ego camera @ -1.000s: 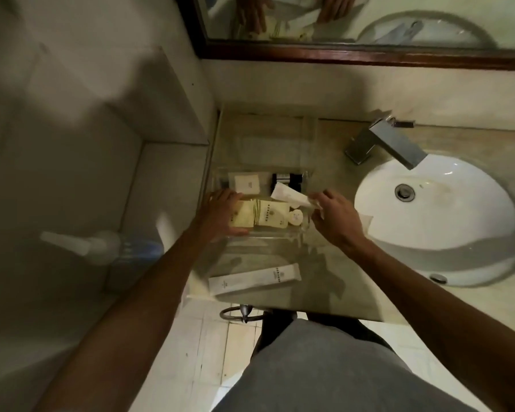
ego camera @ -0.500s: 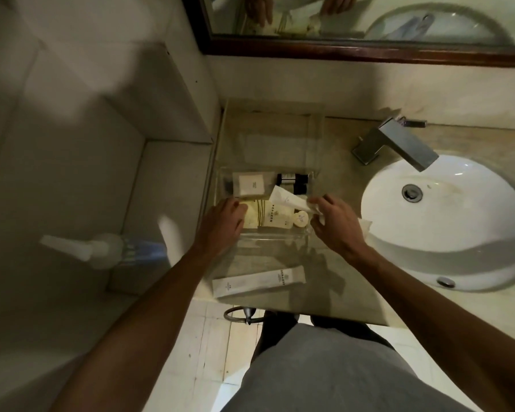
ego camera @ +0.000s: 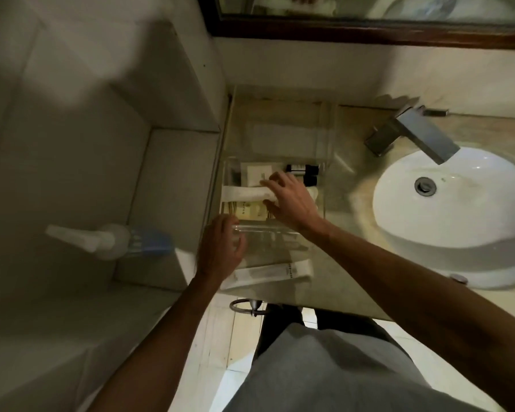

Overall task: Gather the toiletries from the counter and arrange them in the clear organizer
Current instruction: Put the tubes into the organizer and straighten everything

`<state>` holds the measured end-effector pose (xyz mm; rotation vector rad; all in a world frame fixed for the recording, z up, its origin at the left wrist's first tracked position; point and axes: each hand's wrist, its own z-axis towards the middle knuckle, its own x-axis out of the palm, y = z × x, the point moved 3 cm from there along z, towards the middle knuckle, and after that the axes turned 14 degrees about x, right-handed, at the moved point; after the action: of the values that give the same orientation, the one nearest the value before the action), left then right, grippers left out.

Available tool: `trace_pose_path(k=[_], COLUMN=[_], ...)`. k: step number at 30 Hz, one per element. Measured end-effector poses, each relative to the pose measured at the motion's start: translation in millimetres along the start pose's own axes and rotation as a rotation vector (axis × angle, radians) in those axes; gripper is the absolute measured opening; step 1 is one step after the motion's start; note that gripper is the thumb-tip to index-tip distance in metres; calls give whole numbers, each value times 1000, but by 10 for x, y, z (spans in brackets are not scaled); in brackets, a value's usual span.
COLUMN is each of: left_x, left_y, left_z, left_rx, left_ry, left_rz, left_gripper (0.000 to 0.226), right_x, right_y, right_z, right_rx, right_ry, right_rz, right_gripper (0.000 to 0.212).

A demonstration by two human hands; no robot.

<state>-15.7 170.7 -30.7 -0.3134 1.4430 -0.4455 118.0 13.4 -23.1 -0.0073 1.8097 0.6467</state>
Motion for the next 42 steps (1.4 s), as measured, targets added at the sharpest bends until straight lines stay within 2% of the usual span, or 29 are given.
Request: trace_pose_path(k=[2,4,6,8,12,15,19,21,23,25,29,32,36,38,42], left_x=[69,164,250,318,395,336,77,-11,3,59,138,306,497,478,389], left_y=[-53,-118,-118,-94,-194,-269,-283,-290,-244,-158,-45,25,174,207,252], left_z=[-128,-303,-519,-682,-696,-522,83,444,664,713,660,683,739,772,841], left_rx=[98,241,310,314,280,252,255,271,291,321,262,154,66,83,124], left_ry=[104,251,368,419,385,311,163,137,170,214,204,269,374,338,232], left_rz=[22,47,36,69,102,99,191,233,244,223,242,225,160,148,121], left_gripper=[38,52,62,67,50,40,36,35,40,51,81,82,78,81,83], right_x=[-39,41,219,433,554,363,-101,-260,-307,-303,-325,-147,213,296,247], right_y=[-30,-107,-259,-462,-641,-650,-652,-660,-671,-696,-656,-520,-584,-594,-453], right_z=[-243,-655,-1071,-1324,-1414,-1347,-951,-684,-495,-420,-400,-338,-298,-298,-206], right_rx=[-94,-259,-346,-338,-282,-265,-199,-151,-124,-67,36,51,177,228,264], right_ry=[-62,-7,115,173,165,84,-94,-113,-40,39,-92,-70,110,132,13], right_rz=[-3,-51,-145,-253,-230,-104,-60,-84,-142,-192,-182,-217,-279,-297,-267], right_gripper=[41,37,45,55,47,46,38,35,38,51,67,68,72,75,80])
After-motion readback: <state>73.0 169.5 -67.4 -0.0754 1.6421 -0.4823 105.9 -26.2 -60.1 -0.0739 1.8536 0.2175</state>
